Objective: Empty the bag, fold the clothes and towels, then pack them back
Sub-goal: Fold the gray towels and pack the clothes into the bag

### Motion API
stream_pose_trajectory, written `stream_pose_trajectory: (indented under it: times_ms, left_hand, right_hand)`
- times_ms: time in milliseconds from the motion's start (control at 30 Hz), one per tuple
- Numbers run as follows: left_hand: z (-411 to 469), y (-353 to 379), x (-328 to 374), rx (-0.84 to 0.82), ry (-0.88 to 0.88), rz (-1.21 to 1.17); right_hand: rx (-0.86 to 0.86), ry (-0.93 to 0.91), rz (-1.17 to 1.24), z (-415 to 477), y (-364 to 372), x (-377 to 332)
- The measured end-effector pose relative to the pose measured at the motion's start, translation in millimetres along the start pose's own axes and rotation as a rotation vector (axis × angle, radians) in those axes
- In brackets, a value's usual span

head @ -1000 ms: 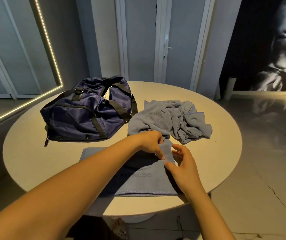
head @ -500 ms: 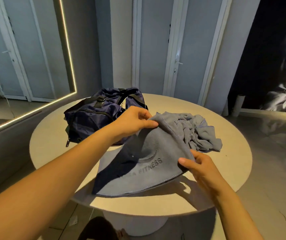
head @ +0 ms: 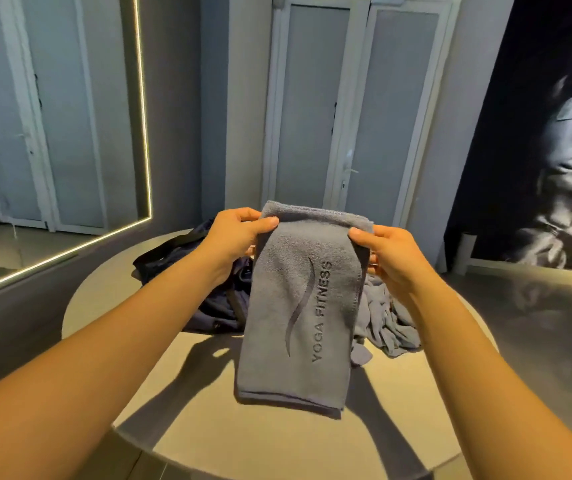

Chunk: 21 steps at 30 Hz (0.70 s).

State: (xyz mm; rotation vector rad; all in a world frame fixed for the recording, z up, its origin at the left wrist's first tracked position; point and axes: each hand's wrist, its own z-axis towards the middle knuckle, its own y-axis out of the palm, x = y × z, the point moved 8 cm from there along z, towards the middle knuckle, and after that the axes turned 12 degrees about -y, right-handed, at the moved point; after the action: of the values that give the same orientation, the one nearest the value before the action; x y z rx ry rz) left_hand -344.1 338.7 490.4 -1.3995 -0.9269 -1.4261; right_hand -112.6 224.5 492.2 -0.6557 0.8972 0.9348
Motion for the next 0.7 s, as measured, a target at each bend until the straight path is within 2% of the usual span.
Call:
stream_pose_trajectory:
  times_ms: [167, 267, 333, 433, 533, 600, 700]
  left_hand:
    - [-22.4, -11.2, 22.9, 0.016, 0.192, 0.024]
    - [-56.6, -16.1, 6.1, -0.025, 0.246, 0.100]
    - [-81.1, -16.6, -24.6, -0.103, 0.216, 0.139]
    - [-106.6, -14.8, -88.9, -0.287, 0.062, 0.282]
    - [-126.4, -15.1, -137.8, -0.447, -0.021, 0.435]
    - [-132.6, -14.2, -148.9, -0.494, -0.026, 0.478]
    - [-125.6, -11.9, -150.0, -0.479, -0.070, 0.419]
  right_hand:
    - [0.002, -0.206, -0.118, -4.5, -6.1, -24.6]
    - [-0.048, -0.243, -0.109, -42.6, -3.3, -22.8]
    - [-0.135, -0.194, -0.073, -79.0, -1.3, -5.1]
    - [-0.320, -0.025, -0.063, -133.2, 6.9, 42.8]
    - [-0.420, 0.091, -0.069, -173.8, 12.7, 79.4]
    - [-0.463, 0.127, -0.077, -186.9, 15.1, 89.8]
    - [-0.472, 0.156, -0.078, -182.7, 14.4, 92.1]
